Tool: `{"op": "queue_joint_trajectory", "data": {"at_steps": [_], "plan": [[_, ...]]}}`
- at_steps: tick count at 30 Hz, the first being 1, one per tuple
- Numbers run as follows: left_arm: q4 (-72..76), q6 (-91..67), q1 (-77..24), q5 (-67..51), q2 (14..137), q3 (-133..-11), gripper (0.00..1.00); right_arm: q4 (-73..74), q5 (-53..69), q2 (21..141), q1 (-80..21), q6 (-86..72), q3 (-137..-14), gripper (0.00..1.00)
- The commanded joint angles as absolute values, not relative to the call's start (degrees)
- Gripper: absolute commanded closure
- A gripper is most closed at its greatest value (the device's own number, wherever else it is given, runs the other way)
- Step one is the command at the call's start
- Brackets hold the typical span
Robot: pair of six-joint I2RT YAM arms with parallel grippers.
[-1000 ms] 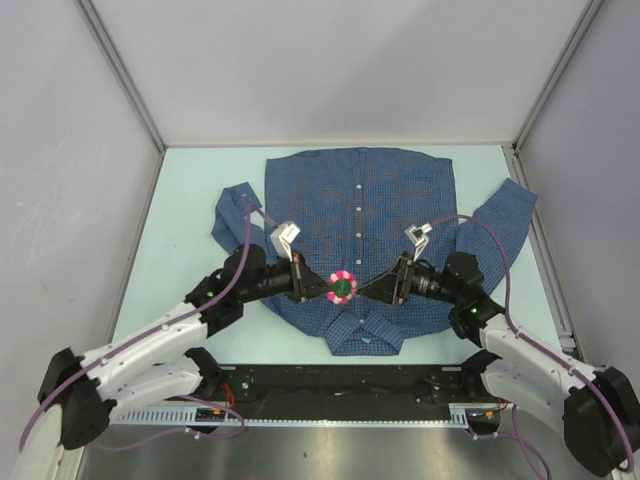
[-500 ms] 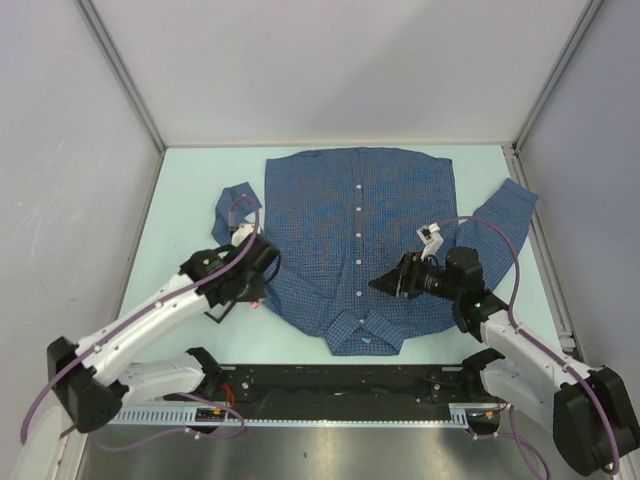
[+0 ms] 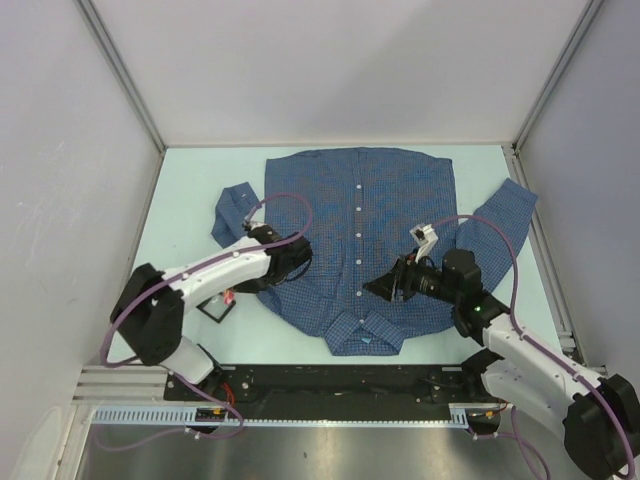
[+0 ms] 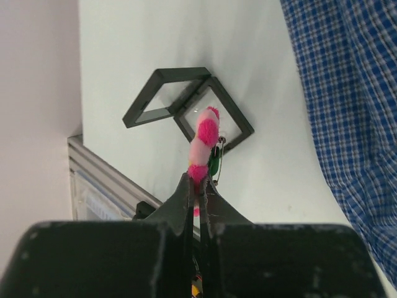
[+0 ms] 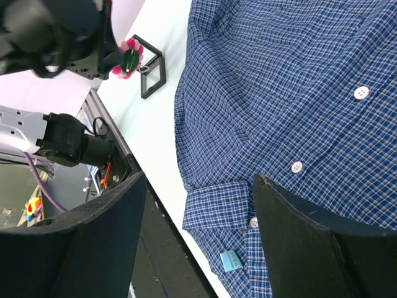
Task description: Remove the brooch from the garment
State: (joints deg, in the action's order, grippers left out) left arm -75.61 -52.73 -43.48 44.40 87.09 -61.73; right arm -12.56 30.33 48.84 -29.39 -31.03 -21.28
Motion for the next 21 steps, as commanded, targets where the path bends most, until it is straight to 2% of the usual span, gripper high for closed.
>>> {"op": "queue_joint_trajectory", "data": {"at_steps": [1,7,21], "plan": [[-81.39,-56.69,-42.63,52.11,92.10,-64.60,1.00,-12.05,28.04,47.11,-30.06,-28.83,-23.73,0.27],[-76.12,-52.91,-40.34,52.29,96.77,-61.97,1.00,-10.28,26.46,46.32,-30.06,-27.95,-23.73,0.27],[-76.29,-50.10,-36.39,54.05,101.95,-62.75,1.00,-10.37,25.84,46.14,-30.23,-27.95,-23.73,0.27]]}}
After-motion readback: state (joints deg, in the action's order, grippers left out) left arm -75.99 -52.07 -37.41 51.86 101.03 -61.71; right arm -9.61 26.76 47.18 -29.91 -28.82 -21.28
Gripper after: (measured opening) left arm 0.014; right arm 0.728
